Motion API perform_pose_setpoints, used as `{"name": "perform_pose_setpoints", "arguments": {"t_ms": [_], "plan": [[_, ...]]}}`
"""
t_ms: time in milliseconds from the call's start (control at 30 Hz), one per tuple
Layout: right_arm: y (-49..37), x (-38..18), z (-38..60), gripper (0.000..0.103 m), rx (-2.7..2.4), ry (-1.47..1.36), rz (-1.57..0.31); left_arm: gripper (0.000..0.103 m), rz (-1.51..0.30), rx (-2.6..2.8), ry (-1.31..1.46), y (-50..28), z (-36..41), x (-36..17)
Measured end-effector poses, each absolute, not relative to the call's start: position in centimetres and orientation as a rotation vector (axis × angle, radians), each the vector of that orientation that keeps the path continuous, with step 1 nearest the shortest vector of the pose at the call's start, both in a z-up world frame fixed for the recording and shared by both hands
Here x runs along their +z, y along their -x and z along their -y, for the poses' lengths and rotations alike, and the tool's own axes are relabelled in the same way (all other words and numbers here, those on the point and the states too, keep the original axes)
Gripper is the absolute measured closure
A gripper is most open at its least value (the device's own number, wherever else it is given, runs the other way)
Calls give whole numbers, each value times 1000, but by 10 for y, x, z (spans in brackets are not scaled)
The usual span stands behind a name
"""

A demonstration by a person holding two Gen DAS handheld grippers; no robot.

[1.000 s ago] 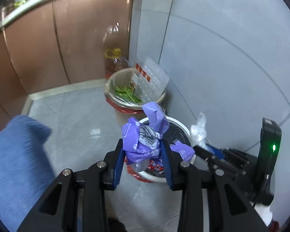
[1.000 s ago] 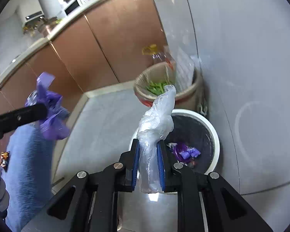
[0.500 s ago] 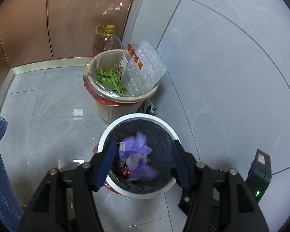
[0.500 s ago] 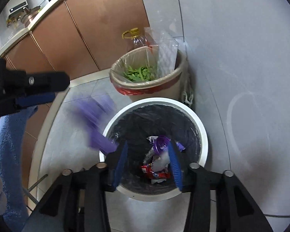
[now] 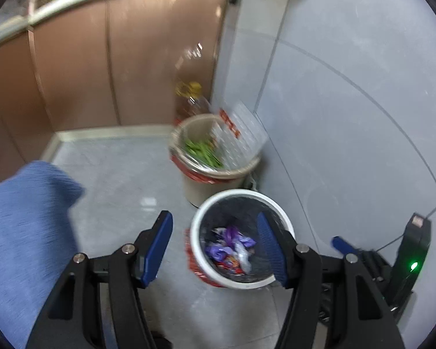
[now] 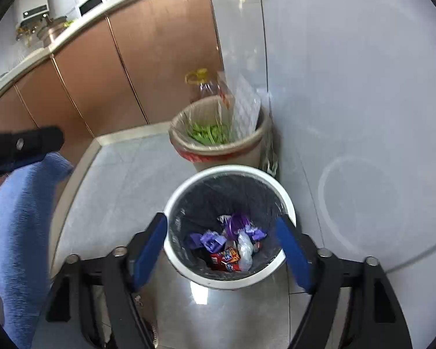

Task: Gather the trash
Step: 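Move both tools back over the table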

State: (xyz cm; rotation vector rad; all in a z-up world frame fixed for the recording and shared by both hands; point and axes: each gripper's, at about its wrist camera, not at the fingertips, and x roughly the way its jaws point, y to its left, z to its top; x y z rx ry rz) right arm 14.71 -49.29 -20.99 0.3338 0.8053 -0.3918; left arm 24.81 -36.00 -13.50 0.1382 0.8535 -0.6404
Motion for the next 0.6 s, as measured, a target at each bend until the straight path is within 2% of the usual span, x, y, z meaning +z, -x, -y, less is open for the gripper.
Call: {"name": "perform_pose_setpoints", "arguments": {"t_ms": [333,600], "plan": [[-102,-114,410,1,-318,-243,-620,44,-647,-423,-150,-180,242,-65],[-65,-61,337,1,-221,-178,-523,38,-526,-302,-132,-124,155,-23]]}}
